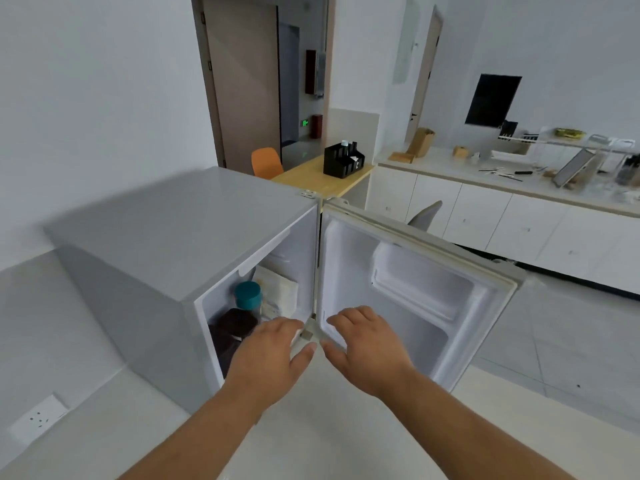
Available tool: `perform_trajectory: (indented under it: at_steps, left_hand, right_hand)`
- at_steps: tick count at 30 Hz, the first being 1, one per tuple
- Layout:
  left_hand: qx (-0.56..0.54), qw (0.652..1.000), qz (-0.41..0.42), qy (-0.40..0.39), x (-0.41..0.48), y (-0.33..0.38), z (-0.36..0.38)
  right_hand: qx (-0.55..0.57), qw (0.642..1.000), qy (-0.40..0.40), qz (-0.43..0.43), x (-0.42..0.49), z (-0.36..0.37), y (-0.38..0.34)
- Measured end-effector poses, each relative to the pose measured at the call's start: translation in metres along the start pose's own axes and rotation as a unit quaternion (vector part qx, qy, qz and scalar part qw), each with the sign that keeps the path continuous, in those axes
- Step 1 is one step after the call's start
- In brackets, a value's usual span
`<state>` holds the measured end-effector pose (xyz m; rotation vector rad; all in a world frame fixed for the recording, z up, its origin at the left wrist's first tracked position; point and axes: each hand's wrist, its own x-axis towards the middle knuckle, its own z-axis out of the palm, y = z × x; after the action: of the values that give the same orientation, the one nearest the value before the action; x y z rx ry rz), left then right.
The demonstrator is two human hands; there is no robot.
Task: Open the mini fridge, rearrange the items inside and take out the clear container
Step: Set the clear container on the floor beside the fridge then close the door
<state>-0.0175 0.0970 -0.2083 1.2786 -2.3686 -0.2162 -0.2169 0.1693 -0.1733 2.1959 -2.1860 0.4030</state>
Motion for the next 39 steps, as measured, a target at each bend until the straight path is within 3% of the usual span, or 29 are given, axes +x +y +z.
perform_trajectory:
  at_steps: [15, 27, 39]
  left_hand:
    - [0.106, 0.988, 0.083, 0.082, 0.113, 0.065, -0.113]
    - [0.136, 0.967, 0.117, 0.179, 0.164, 0.082, -0.188]
    - [0.165, 0.970, 0.096, 0.148, 0.168, 0.081, -0.219]
  right_hand:
    - [-0.069, 0.986, 0.149, -0.014, 0.056, -0.133, 0.032]
    - [-0.107, 0.976, 0.187, -0.004, 0.089, -0.208, 0.030]
    - [-0.122, 0.973, 0.194, 0.036, 0.084, -0.239, 0.052]
